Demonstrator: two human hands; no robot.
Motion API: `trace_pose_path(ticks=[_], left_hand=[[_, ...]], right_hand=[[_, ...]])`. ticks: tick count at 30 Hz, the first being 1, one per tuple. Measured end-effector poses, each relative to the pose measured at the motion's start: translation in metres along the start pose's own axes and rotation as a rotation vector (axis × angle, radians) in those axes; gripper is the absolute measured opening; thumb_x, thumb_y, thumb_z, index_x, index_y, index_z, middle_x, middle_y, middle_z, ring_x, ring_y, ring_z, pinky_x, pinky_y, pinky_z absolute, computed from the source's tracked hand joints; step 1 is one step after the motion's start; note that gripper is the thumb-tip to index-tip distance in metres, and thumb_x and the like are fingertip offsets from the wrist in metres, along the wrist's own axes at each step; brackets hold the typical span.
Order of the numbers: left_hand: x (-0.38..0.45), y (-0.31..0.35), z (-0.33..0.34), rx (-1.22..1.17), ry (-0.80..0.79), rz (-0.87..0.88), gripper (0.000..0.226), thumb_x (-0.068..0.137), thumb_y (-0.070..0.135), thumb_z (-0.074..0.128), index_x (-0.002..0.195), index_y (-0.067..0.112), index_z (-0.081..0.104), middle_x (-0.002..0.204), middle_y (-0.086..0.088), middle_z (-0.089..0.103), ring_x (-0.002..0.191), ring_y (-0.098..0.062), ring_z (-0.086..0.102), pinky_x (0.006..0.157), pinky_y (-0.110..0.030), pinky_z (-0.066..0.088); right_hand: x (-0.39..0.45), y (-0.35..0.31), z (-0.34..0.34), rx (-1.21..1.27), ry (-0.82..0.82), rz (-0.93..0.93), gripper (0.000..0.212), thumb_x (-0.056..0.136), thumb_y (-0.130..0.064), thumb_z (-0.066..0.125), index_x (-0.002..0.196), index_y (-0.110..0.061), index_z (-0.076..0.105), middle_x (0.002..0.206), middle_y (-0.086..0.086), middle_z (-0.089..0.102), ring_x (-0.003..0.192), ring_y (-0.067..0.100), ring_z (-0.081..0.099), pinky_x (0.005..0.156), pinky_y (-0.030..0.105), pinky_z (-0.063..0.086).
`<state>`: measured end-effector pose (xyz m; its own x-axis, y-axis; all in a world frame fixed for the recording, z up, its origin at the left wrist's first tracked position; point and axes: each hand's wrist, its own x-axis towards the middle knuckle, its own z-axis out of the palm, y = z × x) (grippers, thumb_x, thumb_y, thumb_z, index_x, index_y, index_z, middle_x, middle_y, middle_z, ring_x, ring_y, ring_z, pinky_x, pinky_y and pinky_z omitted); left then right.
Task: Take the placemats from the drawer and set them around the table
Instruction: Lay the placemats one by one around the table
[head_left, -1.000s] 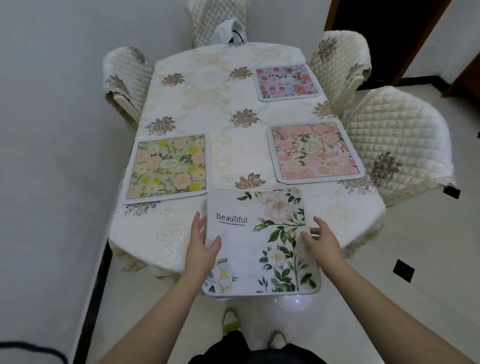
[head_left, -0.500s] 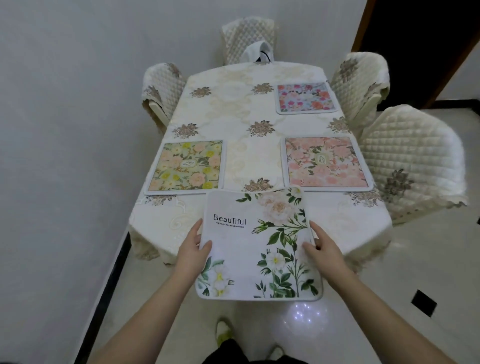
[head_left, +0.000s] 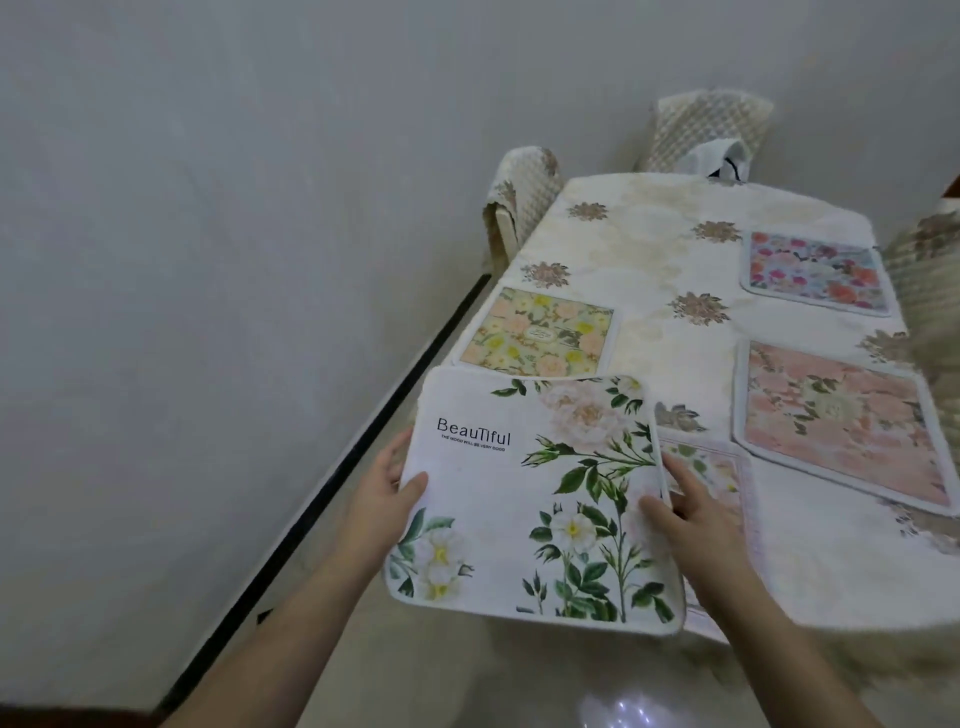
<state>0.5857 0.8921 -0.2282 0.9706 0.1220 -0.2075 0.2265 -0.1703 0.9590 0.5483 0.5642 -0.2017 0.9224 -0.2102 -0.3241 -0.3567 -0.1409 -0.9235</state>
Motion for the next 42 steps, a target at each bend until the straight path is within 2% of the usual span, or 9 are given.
trace_pose_path(ticks=[4, 7, 12, 19, 22, 25, 30, 35, 42], left_hand=[[-0.008, -0.008, -0.079, -0.030, 0.107, -0.016, 0.056, 0.085, 0.022, 0.067, 0.136, 0.039, 0.051, 0.112, 0.004, 0.074, 0.097, -0.023, 0.073, 0.084, -0.054, 0.057], [-0.016, -0.017, -0.142, -0.030, 0.223, 0.012, 0.051, 0.094, 0.006, 0.062, 0.137, 0.031, 0.051, 0.106, 0.008, 0.074, 0.095, -0.020, 0.073, 0.079, -0.043, 0.060], [-0.035, -0.026, -0.238, -0.046, 0.379, 0.041, 0.050, 0.095, -0.005, 0.057, 0.139, 0.019, 0.050, 0.087, 0.016, 0.075, 0.079, -0.006, 0.073, 0.070, -0.031, 0.061], [-0.057, -0.033, -0.329, -0.010, 0.487, 0.034, 0.052, 0.094, 0.001, 0.059, 0.136, 0.031, 0.051, 0.098, 0.013, 0.073, 0.081, -0.004, 0.073, 0.063, -0.022, 0.057], [-0.056, -0.041, -0.346, 0.010, 0.501, 0.026, 0.056, 0.093, 0.003, 0.061, 0.135, 0.039, 0.051, 0.104, 0.007, 0.074, 0.087, -0.010, 0.074, 0.072, -0.035, 0.060], [-0.045, -0.047, -0.350, 0.010, 0.505, 0.007, 0.055, 0.093, 0.005, 0.062, 0.133, 0.041, 0.051, 0.106, 0.005, 0.074, 0.090, -0.014, 0.074, 0.079, -0.044, 0.060], [-0.004, -0.043, -0.338, 0.009, 0.470, -0.004, 0.054, 0.093, 0.004, 0.062, 0.138, 0.034, 0.051, 0.104, 0.007, 0.074, 0.087, -0.009, 0.073, 0.073, -0.033, 0.060], [0.057, -0.033, -0.319, 0.080, 0.402, -0.022, 0.057, 0.093, 0.007, 0.062, 0.139, 0.037, 0.049, 0.106, 0.005, 0.075, 0.090, -0.014, 0.074, 0.080, -0.046, 0.060], [0.134, -0.004, -0.301, 0.188, 0.380, 0.009, 0.060, 0.092, 0.007, 0.062, 0.142, 0.038, 0.047, 0.114, 0.007, 0.072, 0.097, -0.011, 0.071, 0.086, -0.044, 0.059]], right_hand=[[0.000, -0.019, 0.073, -0.011, -0.088, -0.035, 0.054, 0.098, -0.009, 0.055, 0.141, -0.038, 0.044, 0.097, 0.005, 0.074, 0.070, 0.024, 0.073, 0.061, 0.046, 0.061], [-0.006, -0.036, 0.138, 0.017, -0.167, -0.031, 0.054, 0.098, -0.009, 0.054, 0.140, -0.042, 0.043, 0.098, 0.004, 0.075, 0.076, 0.028, 0.074, 0.066, 0.052, 0.061], [-0.022, -0.063, 0.241, -0.007, -0.288, -0.106, 0.052, 0.098, -0.008, 0.051, 0.135, -0.045, 0.047, 0.102, -0.001, 0.075, 0.081, 0.024, 0.075, 0.069, 0.051, 0.061], [-0.042, -0.085, 0.333, -0.025, -0.416, -0.152, 0.049, 0.097, -0.006, 0.050, 0.126, -0.046, 0.054, 0.108, -0.005, 0.074, 0.085, 0.024, 0.075, 0.065, 0.048, 0.061], [-0.041, -0.090, 0.353, -0.069, -0.431, -0.185, 0.045, 0.098, -0.008, 0.051, 0.122, -0.046, 0.054, 0.104, -0.007, 0.073, 0.083, 0.016, 0.075, 0.064, 0.040, 0.062], [-0.029, -0.092, 0.361, -0.125, -0.421, -0.199, 0.048, 0.097, -0.011, 0.053, 0.135, -0.041, 0.048, 0.111, -0.006, 0.072, 0.088, 0.014, 0.074, 0.071, 0.044, 0.062], [0.003, -0.095, 0.356, -0.142, -0.380, -0.217, 0.049, 0.097, -0.009, 0.053, 0.135, -0.039, 0.045, 0.104, -0.014, 0.070, 0.082, 0.005, 0.073, 0.058, 0.022, 0.058], [0.057, -0.097, 0.349, -0.146, -0.319, -0.179, 0.050, 0.096, -0.013, 0.055, 0.135, -0.043, 0.047, 0.104, -0.005, 0.074, 0.083, 0.014, 0.074, 0.073, 0.043, 0.062], [0.123, -0.118, 0.346, -0.209, -0.275, -0.214, 0.052, 0.097, -0.014, 0.055, 0.141, -0.040, 0.042, 0.113, -0.004, 0.070, 0.088, 0.010, 0.071, 0.069, 0.025, 0.058]])
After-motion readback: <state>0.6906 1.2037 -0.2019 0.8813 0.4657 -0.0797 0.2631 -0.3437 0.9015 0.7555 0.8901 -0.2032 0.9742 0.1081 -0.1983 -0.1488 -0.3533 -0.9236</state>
